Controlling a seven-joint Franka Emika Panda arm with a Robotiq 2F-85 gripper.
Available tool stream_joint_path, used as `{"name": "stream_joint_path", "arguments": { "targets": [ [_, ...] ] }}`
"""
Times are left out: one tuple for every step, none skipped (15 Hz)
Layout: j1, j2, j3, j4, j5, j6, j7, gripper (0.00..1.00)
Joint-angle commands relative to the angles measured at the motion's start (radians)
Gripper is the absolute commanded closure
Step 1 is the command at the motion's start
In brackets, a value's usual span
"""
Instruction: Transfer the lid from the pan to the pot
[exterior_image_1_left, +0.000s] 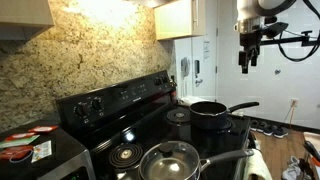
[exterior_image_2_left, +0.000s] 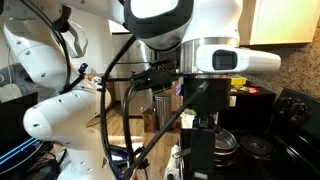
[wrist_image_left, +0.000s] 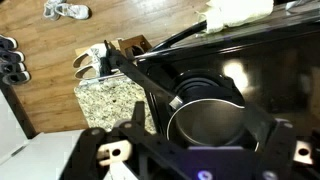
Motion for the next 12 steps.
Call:
{"name": "stream_joint_path", "arguments": {
  "targets": [
    [0.013, 0.000, -0.012, 0.002, -0.006, -0.004, 0.005, 0.00],
    [0.022, 0.007, -0.019, -0.002, 0.008, 0.018, -0.007, 0.00],
    [0.028, 0.010, -0.024, -0.003, 0.014, 0.032, -0.010, 0.00],
    [0.042, 0.018, -0.032, -0.002, 0.030, 0.054, -0.021, 0.00],
    [0.054, 0.027, -0.039, 0.004, 0.046, 0.075, -0.032, 0.00],
    [0.073, 0.041, -0.046, 0.010, 0.068, 0.104, -0.047, 0.00],
    [0.088, 0.053, -0.051, 0.014, 0.087, 0.131, -0.060, 0.00],
    [0.105, 0.073, -0.052, 0.021, 0.104, 0.163, -0.079, 0.00],
    [0.121, 0.093, -0.056, 0.031, 0.122, 0.181, -0.101, 0.00],
    [0.144, 0.119, -0.061, 0.044, 0.150, 0.197, -0.133, 0.00],
    [0.165, 0.144, -0.063, 0.057, 0.174, 0.210, -0.171, 0.00],
    [0.190, 0.169, -0.064, 0.072, 0.201, 0.211, -0.219, 0.00]
  ]
}}
